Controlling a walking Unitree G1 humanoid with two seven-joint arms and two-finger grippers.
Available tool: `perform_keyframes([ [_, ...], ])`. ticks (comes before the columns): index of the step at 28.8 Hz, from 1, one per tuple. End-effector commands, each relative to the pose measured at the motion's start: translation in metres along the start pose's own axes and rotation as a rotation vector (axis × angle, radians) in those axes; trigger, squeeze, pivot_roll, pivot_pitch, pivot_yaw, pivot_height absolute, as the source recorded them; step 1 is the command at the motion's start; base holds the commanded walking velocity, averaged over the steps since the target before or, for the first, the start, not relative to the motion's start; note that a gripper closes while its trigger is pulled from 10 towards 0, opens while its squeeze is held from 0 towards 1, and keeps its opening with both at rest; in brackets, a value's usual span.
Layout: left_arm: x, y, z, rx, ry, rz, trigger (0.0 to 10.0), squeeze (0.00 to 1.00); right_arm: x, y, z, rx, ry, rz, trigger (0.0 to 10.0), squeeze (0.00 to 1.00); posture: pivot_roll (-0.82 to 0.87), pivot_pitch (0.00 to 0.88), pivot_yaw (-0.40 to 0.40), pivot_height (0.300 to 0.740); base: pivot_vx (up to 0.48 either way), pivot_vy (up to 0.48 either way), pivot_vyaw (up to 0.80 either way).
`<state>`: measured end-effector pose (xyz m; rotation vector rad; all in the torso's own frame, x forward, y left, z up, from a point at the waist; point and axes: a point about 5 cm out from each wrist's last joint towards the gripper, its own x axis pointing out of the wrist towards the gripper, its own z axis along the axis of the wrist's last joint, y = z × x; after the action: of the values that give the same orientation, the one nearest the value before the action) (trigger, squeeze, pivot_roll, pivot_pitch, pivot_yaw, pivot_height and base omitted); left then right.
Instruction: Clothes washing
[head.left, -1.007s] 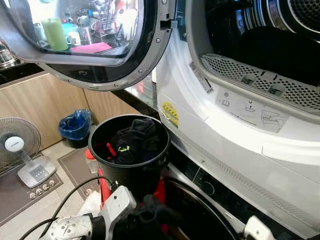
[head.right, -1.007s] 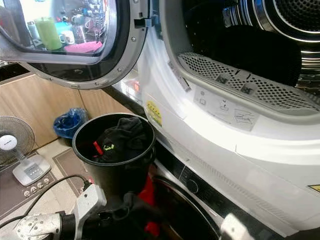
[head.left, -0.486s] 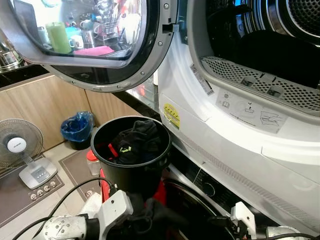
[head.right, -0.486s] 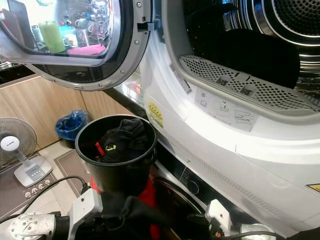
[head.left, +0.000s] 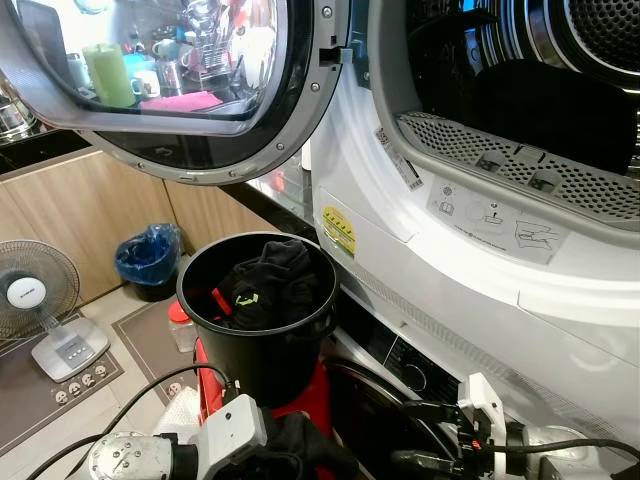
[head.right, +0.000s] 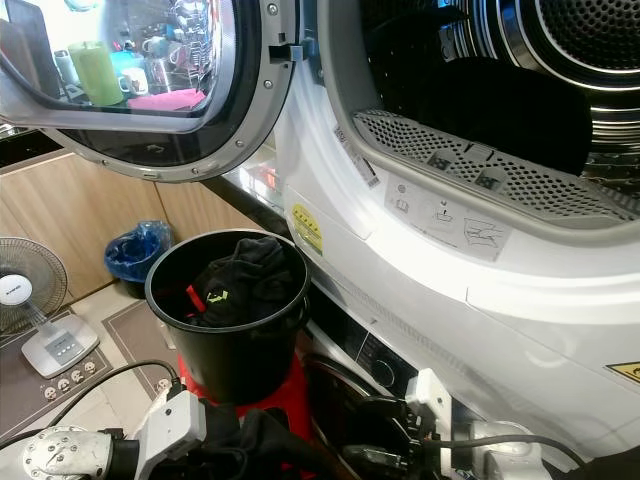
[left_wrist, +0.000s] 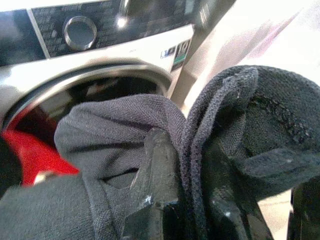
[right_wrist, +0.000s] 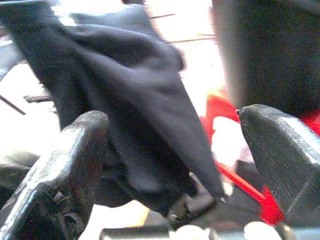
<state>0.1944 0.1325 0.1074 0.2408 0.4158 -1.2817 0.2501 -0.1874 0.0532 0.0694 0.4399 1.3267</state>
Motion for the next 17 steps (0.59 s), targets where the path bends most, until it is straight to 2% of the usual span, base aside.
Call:
perform_keyframes([
  [1, 0.004, 0.004, 0.007, 0.056, -0.005, -0.011, 0.0, 0.00, 0.011, 0.004, -0.002, -0.034, 0.047, 0.041, 10.0, 1.00, 0.09, 0.071, 0.011, 0.740, 0.000, 0.000, 0.00],
  [5, 0.011, 0.006, 0.011, 0.063, 0.008, -0.011, 0.0, 0.00, 0.026, -0.003, 0.005, -0.050, 0.002, -0.022, 10.0, 1.00, 0.08, 0.069, 0.011, 0.740, 0.000, 0.000, 0.00],
  [8, 0.020, 0.009, 0.012, 0.062, 0.004, 0.013, 0.0, 0.00, 0.040, -0.013, 0.010, -0.070, -0.030, -0.153, 10.0, 1.00, 0.09, 0.064, 0.009, 0.740, 0.000, 0.000, 0.00],
  [12, 0.020, 0.010, 0.007, 0.043, 0.029, 0.036, 0.0, 0.00, 0.044, -0.023, 0.014, -0.088, -0.043, -0.273, 10.0, 1.00, 0.09, 0.059, 0.008, 0.740, 0.000, 0.000, 0.00],
  [13, 0.019, 0.012, 0.007, 0.032, 0.041, 0.049, 0.0, 0.00, 0.044, -0.027, 0.014, -0.116, -0.012, -0.339, 10.0, 1.00, 0.09, 0.055, 0.008, 0.740, 0.000, 0.000, 0.00],
  [15, 0.018, 0.013, 0.006, 0.028, 0.048, 0.058, 0.0, 0.00, 0.043, -0.032, 0.013, -0.125, 0.016, -0.392, 10.0, 1.00, 0.10, 0.054, 0.008, 0.740, 0.000, 0.000, 0.00],
  [17, 0.017, 0.019, 0.006, 0.009, 0.063, 0.118, 0.0, 0.00, 0.045, -0.038, 0.017, -0.109, -0.029, -0.465, 10.0, 1.00, 0.10, 0.046, 0.010, 0.740, 0.000, 0.000, 0.00],
])
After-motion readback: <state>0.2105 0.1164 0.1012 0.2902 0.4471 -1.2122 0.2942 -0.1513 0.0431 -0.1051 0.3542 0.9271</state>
